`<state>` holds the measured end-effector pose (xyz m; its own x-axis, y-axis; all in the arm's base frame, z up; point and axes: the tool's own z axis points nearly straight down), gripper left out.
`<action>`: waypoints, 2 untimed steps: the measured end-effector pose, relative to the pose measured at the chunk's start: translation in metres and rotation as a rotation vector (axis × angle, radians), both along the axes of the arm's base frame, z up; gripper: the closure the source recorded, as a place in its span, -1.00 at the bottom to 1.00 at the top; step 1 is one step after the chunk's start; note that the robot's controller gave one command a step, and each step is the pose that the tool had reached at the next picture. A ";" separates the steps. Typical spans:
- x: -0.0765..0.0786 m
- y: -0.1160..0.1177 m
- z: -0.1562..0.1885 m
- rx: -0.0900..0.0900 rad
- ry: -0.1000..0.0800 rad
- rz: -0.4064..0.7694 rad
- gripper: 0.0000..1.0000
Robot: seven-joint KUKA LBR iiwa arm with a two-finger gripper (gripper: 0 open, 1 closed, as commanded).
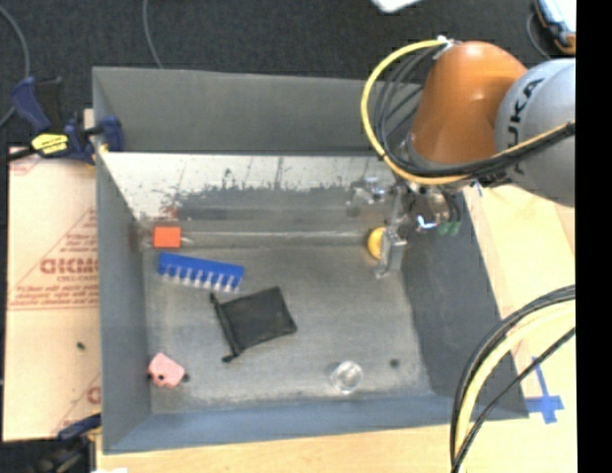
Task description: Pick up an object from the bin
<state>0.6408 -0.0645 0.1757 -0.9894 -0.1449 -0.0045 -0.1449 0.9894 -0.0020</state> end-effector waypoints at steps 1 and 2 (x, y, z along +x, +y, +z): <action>-0.009 0.012 -0.037 0.001 -0.001 -0.191 -1.00; 0.004 0.083 -0.013 0.000 -0.006 -0.055 -1.00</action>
Offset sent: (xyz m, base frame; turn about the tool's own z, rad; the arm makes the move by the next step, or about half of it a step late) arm 0.0030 0.0888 -0.0126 0.0474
